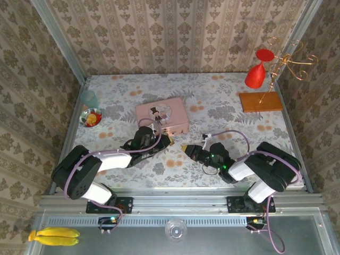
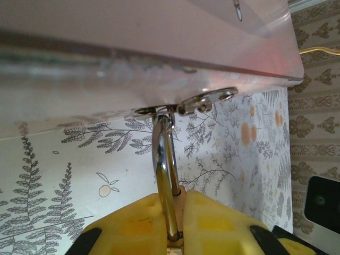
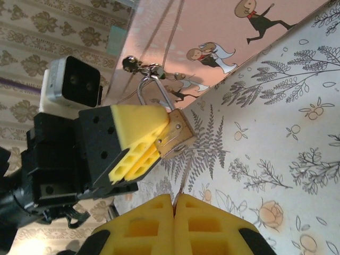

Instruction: Unlock the padlock with the key

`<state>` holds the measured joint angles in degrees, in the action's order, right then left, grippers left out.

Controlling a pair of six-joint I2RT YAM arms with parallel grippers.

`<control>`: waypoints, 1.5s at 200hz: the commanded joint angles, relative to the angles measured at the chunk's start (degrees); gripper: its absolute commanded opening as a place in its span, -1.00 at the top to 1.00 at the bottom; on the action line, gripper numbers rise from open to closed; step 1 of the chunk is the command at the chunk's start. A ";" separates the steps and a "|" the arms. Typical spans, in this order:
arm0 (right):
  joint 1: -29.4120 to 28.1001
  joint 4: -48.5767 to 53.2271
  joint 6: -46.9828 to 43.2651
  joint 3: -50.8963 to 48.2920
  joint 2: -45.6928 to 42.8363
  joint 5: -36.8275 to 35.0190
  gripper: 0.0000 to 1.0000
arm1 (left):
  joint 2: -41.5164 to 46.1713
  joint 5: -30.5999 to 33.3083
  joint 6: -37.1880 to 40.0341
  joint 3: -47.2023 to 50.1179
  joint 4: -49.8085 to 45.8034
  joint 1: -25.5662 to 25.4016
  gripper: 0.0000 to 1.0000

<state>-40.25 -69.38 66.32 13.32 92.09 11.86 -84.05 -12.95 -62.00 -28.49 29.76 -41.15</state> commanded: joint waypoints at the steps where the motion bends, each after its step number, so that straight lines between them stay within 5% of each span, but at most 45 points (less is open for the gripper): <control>1: 0.44 -5.51 3.46 1.98 2.30 3.26 1.00 | 0.67 -0.26 -0.33 -1.66 6.97 0.87 1.00; 61: 6.25 -5.57 5.06 3.99 3.40 9.92 1.00 | -1.21 -0.80 -1.54 -4.61 8.28 2.46 1.00; 155: 9.96 -5.74 5.22 11.13 10.11 15.74 1.00 | -12.81 -3.43 -6.37 -7.38 20.44 7.35 1.00; 300: 13.70 -6.00 8.20 24.66 24.43 22.24 1.00 | -22.22 -8.13 -8.24 -12.20 26.20 13.81 1.00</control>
<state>-26.87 -73.58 73.78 35.99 114.69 31.92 -104.71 -18.20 -66.04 -38.33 48.82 -28.71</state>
